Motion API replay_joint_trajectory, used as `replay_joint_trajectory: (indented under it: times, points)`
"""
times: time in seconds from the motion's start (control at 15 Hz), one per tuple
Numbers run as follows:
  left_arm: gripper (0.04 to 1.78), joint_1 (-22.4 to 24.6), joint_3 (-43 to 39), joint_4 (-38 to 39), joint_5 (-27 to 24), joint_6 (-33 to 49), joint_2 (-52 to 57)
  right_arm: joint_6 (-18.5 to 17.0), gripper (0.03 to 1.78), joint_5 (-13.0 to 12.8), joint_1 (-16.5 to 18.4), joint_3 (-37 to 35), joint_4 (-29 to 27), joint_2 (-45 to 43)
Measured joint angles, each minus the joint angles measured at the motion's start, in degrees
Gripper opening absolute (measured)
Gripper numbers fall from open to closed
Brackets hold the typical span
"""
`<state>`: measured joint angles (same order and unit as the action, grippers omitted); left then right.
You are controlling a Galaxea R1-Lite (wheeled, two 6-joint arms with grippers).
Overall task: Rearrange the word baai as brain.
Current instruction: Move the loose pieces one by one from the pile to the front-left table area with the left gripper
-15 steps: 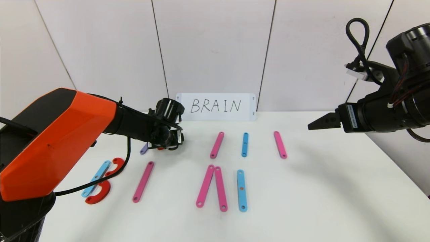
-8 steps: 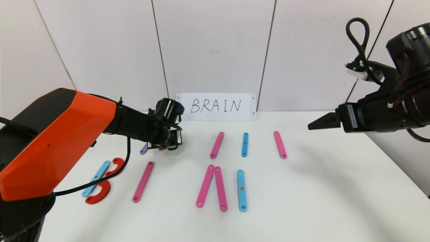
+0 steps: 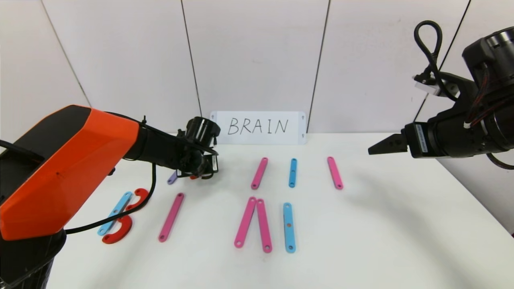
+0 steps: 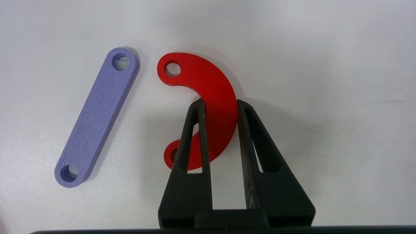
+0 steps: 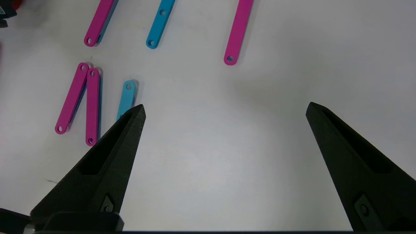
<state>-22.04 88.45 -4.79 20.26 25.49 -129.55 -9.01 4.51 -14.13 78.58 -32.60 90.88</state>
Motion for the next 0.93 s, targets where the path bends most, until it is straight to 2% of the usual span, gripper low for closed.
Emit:
replay_joint_trajectory:
  times: [0.33, 0.93]
  points:
    - [0.30, -0.41, -2.07, -0.38, -0.17, -0.11, 2.51, 0.02, 1.73, 0.02, 0.00, 0.00, 0.00, -0.01]
    - [0.30, -4.61, -8.63, -0.46, -0.04, -0.57, 10.01, 0.00, 1.73, 0.06, 0.00, 0.00, -0.01, -0.26]
